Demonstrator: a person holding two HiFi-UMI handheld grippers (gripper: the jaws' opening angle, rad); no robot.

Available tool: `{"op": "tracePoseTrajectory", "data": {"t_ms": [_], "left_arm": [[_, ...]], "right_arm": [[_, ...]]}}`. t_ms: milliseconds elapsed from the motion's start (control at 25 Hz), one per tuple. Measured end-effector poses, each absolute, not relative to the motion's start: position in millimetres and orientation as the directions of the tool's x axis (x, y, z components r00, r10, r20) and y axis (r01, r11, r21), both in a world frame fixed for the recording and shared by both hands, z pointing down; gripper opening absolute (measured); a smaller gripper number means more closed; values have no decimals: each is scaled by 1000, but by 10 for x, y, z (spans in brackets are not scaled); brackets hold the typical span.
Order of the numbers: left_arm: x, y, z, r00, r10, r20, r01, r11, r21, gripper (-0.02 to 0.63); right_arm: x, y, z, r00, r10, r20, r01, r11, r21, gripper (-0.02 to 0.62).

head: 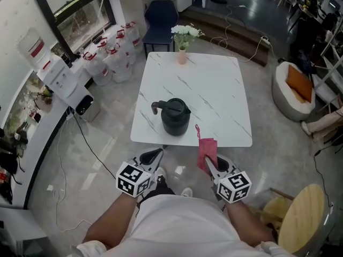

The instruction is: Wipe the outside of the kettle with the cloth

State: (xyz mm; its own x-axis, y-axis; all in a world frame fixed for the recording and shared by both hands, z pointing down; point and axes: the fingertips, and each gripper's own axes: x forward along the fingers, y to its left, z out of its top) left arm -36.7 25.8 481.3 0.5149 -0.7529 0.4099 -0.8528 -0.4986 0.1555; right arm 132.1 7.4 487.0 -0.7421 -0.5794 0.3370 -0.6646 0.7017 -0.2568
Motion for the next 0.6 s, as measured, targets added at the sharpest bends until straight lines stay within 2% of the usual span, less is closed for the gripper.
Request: {"op": "tracePoseTrajectory", "data": {"t_ms": [600], "left_arm": [[-372, 260, 4800, 515, -756, 404, -853, -497, 158, 0]], "right_arm": [[1290, 84, 4864, -748, -574, 334, -658, 710, -253, 61]]}}
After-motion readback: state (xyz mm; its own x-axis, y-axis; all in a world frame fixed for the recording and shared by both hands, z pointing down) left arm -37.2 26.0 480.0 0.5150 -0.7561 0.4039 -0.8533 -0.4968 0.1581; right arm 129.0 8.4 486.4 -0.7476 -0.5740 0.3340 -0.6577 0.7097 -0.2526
